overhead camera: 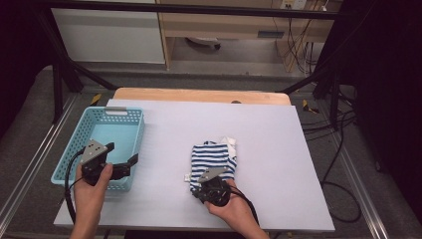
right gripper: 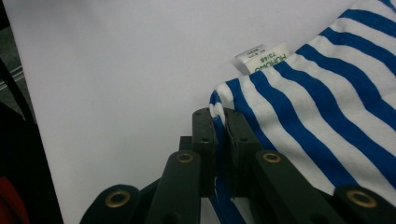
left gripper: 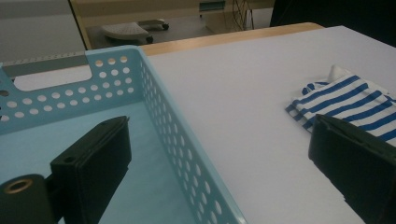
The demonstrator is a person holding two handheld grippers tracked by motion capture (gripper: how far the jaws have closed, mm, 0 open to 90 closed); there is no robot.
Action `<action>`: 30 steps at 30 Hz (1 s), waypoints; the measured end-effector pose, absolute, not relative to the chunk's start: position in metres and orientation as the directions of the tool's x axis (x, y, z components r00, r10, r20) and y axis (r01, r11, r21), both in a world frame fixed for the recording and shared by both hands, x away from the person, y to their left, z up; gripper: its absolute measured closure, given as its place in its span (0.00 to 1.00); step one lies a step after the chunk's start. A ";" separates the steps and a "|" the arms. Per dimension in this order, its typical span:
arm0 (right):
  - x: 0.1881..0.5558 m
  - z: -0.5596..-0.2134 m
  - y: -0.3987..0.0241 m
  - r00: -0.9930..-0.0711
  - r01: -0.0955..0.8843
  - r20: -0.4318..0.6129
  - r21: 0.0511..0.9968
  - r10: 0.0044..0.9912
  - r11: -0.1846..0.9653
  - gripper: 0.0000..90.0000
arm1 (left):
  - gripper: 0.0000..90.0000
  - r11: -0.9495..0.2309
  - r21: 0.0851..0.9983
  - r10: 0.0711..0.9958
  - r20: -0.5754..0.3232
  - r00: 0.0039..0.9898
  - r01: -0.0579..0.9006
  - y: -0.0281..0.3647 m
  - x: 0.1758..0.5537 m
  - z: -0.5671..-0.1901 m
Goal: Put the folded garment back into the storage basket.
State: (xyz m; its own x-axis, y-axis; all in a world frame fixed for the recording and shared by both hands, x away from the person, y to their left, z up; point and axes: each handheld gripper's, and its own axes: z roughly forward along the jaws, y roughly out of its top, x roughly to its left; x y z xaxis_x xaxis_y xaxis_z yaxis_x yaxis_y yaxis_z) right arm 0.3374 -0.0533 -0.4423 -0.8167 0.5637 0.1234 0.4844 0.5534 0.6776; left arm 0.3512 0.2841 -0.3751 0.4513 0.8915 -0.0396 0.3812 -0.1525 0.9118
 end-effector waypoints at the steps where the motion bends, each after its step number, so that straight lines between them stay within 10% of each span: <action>1: 0.338 -0.443 -0.053 -0.819 0.482 0.124 0.679 0.561 0.554 0.94 | 0.06 -0.154 0.911 0.891 -0.040 0.453 0.384 0.284 0.351 -0.375; 22: 0.325 -0.443 -0.043 -0.865 0.429 0.108 0.666 0.491 0.610 0.93 | 0.07 -0.188 0.900 0.883 -0.021 0.469 0.393 0.267 0.348 -0.370; 30: 0.320 -0.429 -0.061 -0.858 0.406 0.080 0.711 0.508 0.575 0.43 | 0.06 -0.279 0.880 0.854 0.043 0.519 0.386 0.241 0.349 -0.345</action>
